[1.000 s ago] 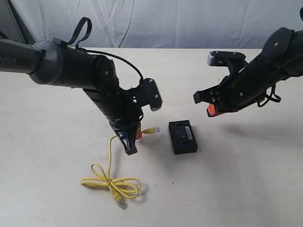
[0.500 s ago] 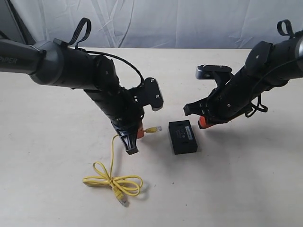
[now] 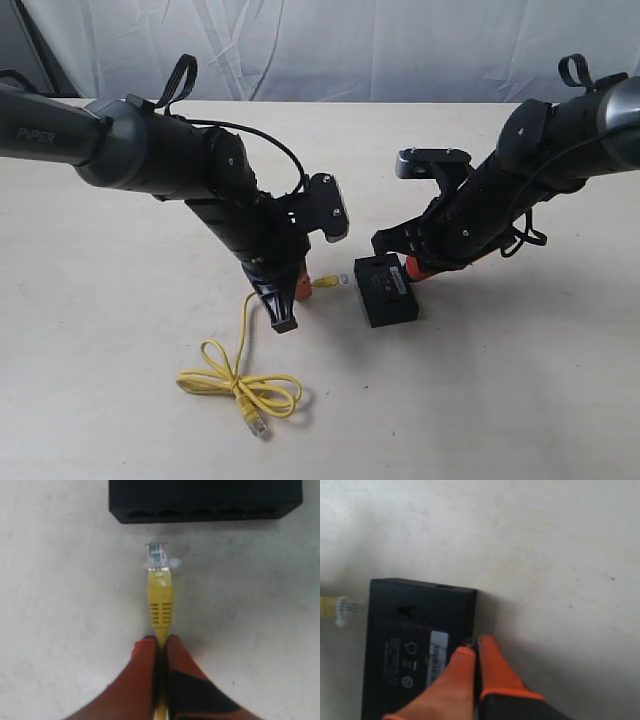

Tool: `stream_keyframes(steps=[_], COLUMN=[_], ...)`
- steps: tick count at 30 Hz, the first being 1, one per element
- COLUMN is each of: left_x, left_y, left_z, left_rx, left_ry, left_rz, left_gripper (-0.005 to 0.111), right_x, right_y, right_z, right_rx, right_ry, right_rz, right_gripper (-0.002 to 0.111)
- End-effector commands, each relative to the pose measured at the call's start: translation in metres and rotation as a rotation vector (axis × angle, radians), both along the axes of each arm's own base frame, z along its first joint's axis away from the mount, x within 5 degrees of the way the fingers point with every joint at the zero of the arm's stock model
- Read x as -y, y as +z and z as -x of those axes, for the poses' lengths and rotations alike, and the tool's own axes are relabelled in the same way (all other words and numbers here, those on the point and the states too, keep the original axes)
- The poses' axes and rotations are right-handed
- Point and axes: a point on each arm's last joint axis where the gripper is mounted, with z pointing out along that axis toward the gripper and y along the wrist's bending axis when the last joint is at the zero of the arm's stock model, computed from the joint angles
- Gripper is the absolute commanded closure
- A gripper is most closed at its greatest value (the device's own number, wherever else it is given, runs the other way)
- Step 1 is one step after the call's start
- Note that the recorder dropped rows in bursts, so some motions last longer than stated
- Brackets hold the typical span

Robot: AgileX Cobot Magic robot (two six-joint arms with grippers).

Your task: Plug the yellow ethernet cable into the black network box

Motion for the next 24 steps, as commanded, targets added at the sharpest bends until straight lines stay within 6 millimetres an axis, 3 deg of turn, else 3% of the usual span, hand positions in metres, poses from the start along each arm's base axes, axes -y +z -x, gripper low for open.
stream_keyframes(steps=[1, 24], left_x=[0.0004, 0.0006], left_y=[-0.0063, -0.0063], left_z=[-0.0007, -0.0007], left_rx=[0.002, 0.001], left_ry=[0.011, 0.014], left_rz=[0.0, 0.002], left_gripper=[0.107, 0.107], right_x=[-0.0004, -0.0068], right_y=[-0.0012, 0.0014], right_z=[0.0004, 0.0018], right_rx=[0.004, -0.008], right_ry=[0.002, 0.012], right_rz=[-0.002, -0.078], right_gripper=[0.109, 0.109])
